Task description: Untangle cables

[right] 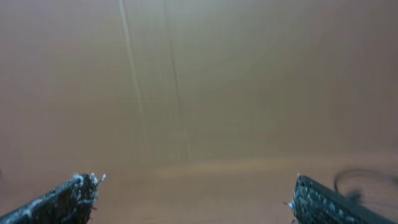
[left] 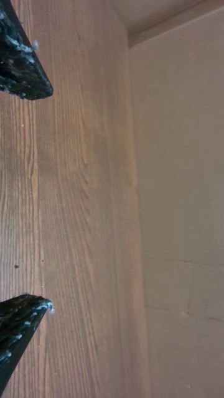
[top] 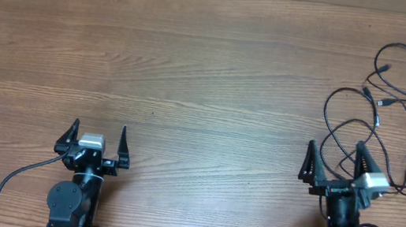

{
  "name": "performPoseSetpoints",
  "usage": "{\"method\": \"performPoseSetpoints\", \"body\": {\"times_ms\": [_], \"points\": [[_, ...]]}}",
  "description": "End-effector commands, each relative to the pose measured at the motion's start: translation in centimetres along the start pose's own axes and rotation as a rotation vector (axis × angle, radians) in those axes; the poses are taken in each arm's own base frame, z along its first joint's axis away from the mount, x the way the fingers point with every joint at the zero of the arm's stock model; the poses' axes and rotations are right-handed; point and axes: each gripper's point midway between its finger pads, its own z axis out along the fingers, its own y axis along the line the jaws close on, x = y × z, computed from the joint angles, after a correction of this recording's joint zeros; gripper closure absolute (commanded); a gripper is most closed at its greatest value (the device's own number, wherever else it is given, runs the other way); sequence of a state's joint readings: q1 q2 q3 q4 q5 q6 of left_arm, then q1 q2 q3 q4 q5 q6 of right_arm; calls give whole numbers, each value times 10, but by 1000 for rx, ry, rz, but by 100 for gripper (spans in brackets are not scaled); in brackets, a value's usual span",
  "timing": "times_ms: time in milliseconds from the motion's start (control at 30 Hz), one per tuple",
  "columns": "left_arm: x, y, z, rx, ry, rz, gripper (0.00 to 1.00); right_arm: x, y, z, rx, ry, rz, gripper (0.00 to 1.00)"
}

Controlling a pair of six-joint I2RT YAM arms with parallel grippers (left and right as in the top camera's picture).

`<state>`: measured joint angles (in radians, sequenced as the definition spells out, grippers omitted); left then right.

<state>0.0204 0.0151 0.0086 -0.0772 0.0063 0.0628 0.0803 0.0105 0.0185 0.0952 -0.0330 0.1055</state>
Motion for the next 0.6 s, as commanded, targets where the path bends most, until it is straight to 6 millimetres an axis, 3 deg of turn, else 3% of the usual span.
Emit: {"method": "performPoseSetpoints", "body": {"times_ms": [0,100,567], "points": [[0,1,0,-1,-6,23,0,21,-5,-1,21,75,1,0],[0,1,0,-1,-6,23,1,46,-10,-4,46,177,5,0],[0,1,0,-1,-6,23,0,46,-12,-4,54,176,2,0]]}}
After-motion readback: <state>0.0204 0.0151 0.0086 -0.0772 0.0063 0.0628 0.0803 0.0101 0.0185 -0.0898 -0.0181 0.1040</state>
